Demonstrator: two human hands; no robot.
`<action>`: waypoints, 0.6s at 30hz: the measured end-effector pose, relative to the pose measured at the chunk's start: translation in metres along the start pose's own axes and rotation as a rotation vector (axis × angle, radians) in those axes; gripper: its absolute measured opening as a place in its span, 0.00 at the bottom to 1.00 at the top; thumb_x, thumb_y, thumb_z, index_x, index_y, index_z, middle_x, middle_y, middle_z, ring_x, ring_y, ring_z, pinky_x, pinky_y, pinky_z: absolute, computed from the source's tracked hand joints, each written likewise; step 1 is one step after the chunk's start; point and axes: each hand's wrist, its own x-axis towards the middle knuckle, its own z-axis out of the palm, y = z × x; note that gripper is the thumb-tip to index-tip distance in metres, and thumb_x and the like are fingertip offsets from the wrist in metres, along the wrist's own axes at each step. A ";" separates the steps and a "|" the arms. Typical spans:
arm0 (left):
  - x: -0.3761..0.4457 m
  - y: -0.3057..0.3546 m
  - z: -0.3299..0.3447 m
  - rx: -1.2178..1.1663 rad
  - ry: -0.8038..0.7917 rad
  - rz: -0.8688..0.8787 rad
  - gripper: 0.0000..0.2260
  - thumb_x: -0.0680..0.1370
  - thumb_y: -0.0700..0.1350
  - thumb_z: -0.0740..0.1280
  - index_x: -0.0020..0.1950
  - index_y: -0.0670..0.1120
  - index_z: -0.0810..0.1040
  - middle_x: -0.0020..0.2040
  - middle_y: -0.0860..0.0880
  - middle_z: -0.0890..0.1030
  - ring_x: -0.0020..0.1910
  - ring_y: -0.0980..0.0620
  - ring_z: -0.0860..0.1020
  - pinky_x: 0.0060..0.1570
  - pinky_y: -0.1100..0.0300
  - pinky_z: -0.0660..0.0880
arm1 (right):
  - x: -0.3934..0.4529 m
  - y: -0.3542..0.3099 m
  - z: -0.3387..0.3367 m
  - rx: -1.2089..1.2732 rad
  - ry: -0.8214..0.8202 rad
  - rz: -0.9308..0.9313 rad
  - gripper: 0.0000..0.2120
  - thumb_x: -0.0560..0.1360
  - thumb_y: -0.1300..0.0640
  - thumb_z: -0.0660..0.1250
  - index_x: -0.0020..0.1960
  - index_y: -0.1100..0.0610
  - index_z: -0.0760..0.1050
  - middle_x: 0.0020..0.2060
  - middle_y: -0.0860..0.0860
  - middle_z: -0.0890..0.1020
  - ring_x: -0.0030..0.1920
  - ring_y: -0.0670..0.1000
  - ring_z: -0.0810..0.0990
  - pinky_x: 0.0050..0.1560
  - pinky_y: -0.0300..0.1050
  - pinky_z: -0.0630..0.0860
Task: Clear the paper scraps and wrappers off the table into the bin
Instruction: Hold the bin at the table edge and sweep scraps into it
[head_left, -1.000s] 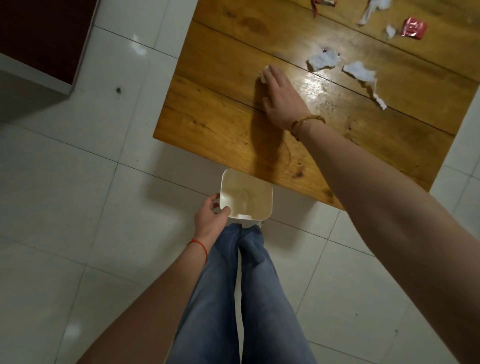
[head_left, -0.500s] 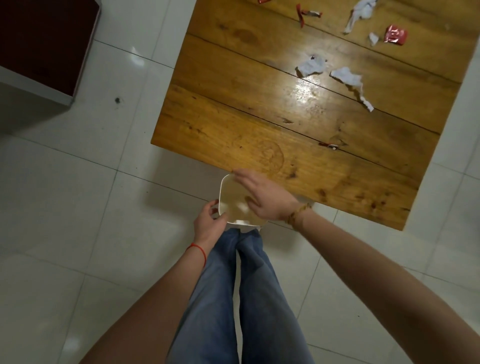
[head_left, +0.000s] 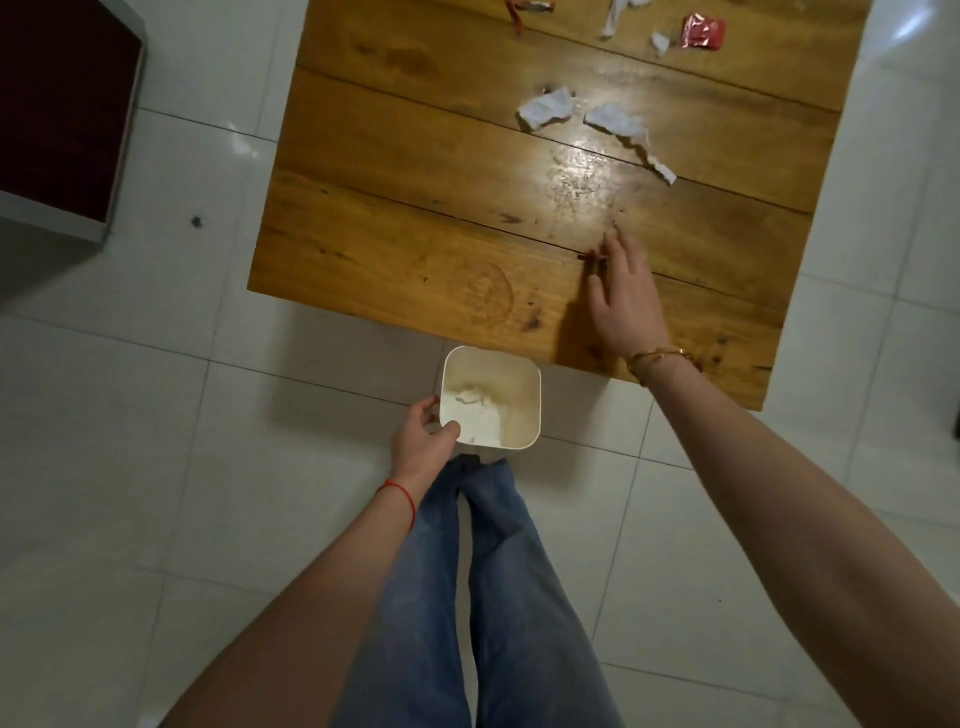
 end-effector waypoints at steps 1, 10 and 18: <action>0.000 0.000 0.004 0.003 -0.004 -0.006 0.23 0.71 0.39 0.66 0.67 0.46 0.73 0.60 0.48 0.80 0.54 0.52 0.77 0.55 0.53 0.77 | 0.003 0.004 0.001 -0.015 -0.036 -0.004 0.27 0.80 0.53 0.55 0.77 0.56 0.53 0.78 0.53 0.53 0.77 0.53 0.50 0.76 0.52 0.51; -0.001 0.001 0.032 0.026 -0.030 -0.022 0.23 0.71 0.41 0.67 0.66 0.48 0.72 0.59 0.50 0.80 0.53 0.51 0.78 0.49 0.58 0.75 | -0.068 -0.014 0.042 -0.044 -0.260 -0.261 0.28 0.80 0.49 0.54 0.77 0.55 0.51 0.78 0.51 0.51 0.77 0.50 0.45 0.75 0.50 0.49; -0.009 -0.006 0.031 0.034 -0.023 0.004 0.20 0.71 0.39 0.67 0.62 0.47 0.75 0.54 0.48 0.82 0.48 0.51 0.79 0.48 0.60 0.74 | -0.163 -0.029 0.066 0.030 -0.355 -0.453 0.22 0.81 0.55 0.54 0.74 0.60 0.62 0.73 0.57 0.64 0.74 0.55 0.59 0.74 0.45 0.49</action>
